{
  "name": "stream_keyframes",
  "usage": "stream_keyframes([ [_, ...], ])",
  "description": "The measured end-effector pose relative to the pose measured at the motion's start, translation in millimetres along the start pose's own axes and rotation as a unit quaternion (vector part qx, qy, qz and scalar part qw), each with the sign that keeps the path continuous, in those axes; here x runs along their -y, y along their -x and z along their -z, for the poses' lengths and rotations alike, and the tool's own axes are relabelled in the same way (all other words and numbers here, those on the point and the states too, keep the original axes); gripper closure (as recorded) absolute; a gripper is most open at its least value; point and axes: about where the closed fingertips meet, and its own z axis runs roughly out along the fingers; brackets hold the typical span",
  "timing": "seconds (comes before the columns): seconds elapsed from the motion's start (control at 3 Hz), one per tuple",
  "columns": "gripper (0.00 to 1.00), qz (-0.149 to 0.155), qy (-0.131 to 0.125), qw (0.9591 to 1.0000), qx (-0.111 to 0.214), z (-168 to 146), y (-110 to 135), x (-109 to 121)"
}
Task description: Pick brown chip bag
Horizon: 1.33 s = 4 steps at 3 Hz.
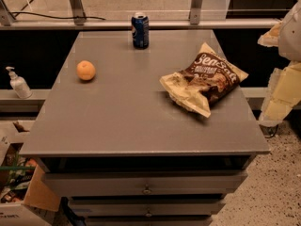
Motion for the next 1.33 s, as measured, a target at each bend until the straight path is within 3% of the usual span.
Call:
stream_keyframes([
  [0.33,0.0,0.0,-0.002,1.0,0.001,1,0,0],
  [0.67,0.0,0.02,-0.011,0.9997,0.011,-12,6,7],
  [1.0,0.0,0.061,-0.028,0.9972,0.034,-32,19,27],
  [1.33,0.0,0.108,-0.035,0.9919,0.058,-58,39,53],
])
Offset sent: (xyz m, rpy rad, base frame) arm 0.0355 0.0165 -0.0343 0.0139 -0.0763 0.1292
